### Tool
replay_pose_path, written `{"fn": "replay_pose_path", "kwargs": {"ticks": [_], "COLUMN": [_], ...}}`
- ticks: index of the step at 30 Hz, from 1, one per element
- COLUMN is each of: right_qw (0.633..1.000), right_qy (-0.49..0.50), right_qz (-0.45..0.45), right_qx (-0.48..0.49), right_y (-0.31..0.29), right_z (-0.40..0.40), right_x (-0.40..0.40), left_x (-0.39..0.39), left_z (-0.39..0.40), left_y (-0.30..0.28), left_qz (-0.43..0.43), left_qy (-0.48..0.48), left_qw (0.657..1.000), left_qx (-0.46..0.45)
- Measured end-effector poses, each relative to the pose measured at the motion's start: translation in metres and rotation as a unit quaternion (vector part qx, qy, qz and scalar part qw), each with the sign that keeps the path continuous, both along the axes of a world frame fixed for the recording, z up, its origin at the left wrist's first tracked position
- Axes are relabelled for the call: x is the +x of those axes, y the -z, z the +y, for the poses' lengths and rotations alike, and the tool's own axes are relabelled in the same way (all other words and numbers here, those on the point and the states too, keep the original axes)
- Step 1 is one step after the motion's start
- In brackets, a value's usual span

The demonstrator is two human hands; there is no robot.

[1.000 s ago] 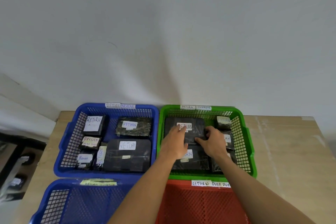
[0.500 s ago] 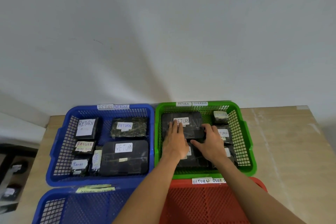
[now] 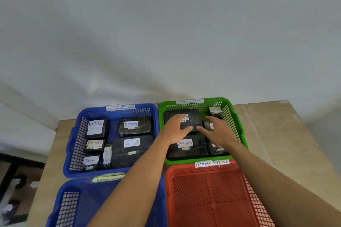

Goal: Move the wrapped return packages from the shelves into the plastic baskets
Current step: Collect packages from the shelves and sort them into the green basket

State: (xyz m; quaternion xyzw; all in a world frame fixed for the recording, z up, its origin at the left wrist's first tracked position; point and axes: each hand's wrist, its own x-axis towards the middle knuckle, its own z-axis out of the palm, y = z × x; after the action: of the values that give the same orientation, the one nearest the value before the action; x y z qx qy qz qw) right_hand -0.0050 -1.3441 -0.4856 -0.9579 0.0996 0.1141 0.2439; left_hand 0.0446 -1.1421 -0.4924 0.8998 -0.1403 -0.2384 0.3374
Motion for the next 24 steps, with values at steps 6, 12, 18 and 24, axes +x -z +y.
{"fn": "replay_pose_path", "kwargs": {"ticks": [6,12,18,24], "right_qw": [0.993,0.986,0.976,0.958], "right_qy": [-0.022,-0.086,-0.166,-0.248], "right_qz": [-0.019,-0.054,-0.085,-0.078], "right_qx": [0.114,0.131,0.110,0.124], "right_y": [-0.056,-0.096,-0.107,-0.117], "right_z": [0.004,0.014,0.044,0.107], "right_x": [-0.047,-0.131,-0.232,-0.322], "left_x": [-0.057,-0.157,-0.294,-0.422], "left_z": [0.023,0.050,0.093,0.161], "left_y": [-0.052,-0.089,-0.108,-0.116], "left_qz": [0.008,-0.023,-0.062,-0.064], "left_qy": [-0.043,-0.091,-0.145,-0.231], "left_qw": [0.997,0.993,0.985,0.968], "left_qx": [-0.062,-0.065,-0.074,-0.073]}}
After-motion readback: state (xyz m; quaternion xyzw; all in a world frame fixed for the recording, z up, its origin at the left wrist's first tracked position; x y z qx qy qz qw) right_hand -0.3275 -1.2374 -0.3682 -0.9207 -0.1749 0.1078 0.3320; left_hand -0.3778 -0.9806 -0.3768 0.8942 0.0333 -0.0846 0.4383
